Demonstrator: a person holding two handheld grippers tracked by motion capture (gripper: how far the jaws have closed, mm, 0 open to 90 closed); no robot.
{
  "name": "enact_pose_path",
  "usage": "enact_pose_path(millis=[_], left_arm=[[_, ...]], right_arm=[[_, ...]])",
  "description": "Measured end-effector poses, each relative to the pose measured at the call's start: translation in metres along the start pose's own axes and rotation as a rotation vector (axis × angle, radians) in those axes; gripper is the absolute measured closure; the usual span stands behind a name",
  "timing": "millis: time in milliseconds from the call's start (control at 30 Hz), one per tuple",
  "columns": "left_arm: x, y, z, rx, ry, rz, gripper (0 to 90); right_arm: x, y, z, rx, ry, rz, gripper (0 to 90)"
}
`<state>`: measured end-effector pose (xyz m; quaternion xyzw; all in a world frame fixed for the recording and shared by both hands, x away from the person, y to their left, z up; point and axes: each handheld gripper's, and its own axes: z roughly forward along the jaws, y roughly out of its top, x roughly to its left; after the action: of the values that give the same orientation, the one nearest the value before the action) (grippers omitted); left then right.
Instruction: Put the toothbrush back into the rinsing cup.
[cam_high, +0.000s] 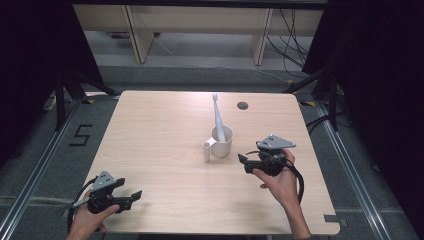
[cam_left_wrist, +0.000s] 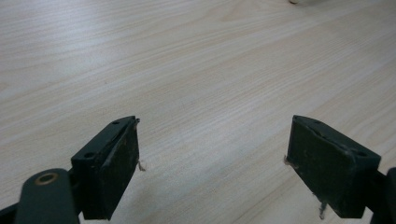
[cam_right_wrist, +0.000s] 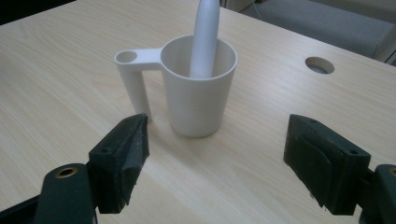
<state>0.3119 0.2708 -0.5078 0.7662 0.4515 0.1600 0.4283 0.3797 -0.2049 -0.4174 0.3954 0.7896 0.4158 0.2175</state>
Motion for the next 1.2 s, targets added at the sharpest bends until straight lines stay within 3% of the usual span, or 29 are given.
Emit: enact_pose_path(millis=[33, 67, 133, 233, 467, 500, 567, 600, 733, 1000, 1033, 1067, 1100, 1167, 1200], left_arm=[[0.0, 0.0, 0.0, -0.001, 0.001, -0.001, 16.3], [0.0, 0.0, 0.0, 0.0, 0.001, 0.0, 16.3], [0.0, 0.0, 0.0, 0.0, 0.001, 0.001, 16.3], [0.0, 0.0, 0.0, -0.001, 0.002, -0.002, 16.3], [-0.001, 0.0, 0.0, -0.003, 0.001, -0.003, 16.3], [-0.001, 0.0, 0.001, -0.015, 0.003, -0.006, 16.3], [-0.001, 0.0, 0.001, -0.01, 0.002, -0.003, 16.3], [-0.001, 0.0, 0.0, -0.003, -0.001, -0.002, 16.3], [-0.001, 0.0, 0.0, -0.004, -0.001, -0.002, 16.3], [-0.001, 0.0, 0.0, 0.002, -0.004, 0.003, 16.2], [-0.001, 0.0, 0.0, 0.005, -0.005, 0.003, 16.2], [-0.001, 0.0, 0.0, 0.005, -0.005, 0.003, 16.2], [-0.001, 0.0, 0.0, 0.004, -0.004, 0.002, 16.2], [0.0, 0.0, 0.0, 0.006, -0.005, 0.004, 16.2], [-0.001, 0.0, 0.001, 0.004, -0.005, 0.002, 16.2]], right_arm=[[0.001, -0.002, -0.001, 0.0, 0.0, 0.015, 23.0], [0.0, -0.004, -0.003, 0.001, -0.011, -0.008, 23.0], [0.0, -0.007, -0.004, 0.006, -0.007, 0.006, 22.7], [-0.001, -0.012, -0.006, 0.006, -0.012, -0.013, 22.6], [0.0, -0.023, -0.013, 0.024, -0.006, 0.034, 22.4], [-0.003, -0.025, -0.014, 0.012, -0.013, -0.008, 22.3], [-0.001, -0.028, -0.015, 0.029, 0.0, 0.026, 22.2], [-0.004, -0.029, -0.016, 0.017, -0.012, -0.014, 22.1], [-0.003, -0.036, -0.019, 0.031, 0.001, 0.021, 21.5], [-0.003, -0.048, -0.025, 0.033, 0.005, 0.016, 18.4], [0.001, -0.051, -0.028, 0.053, 0.006, 0.067, 17.9], [0.0, -0.052, -0.028, 0.05, 0.011, 0.06, 17.5], [-0.003, -0.054, -0.028, 0.04, 0.019, 0.023, 17.3], [0.0, -0.056, -0.03, 0.048, 0.025, 0.047, 16.3], [-0.001, -0.058, -0.031, 0.036, 0.029, 0.02, 16.4]])
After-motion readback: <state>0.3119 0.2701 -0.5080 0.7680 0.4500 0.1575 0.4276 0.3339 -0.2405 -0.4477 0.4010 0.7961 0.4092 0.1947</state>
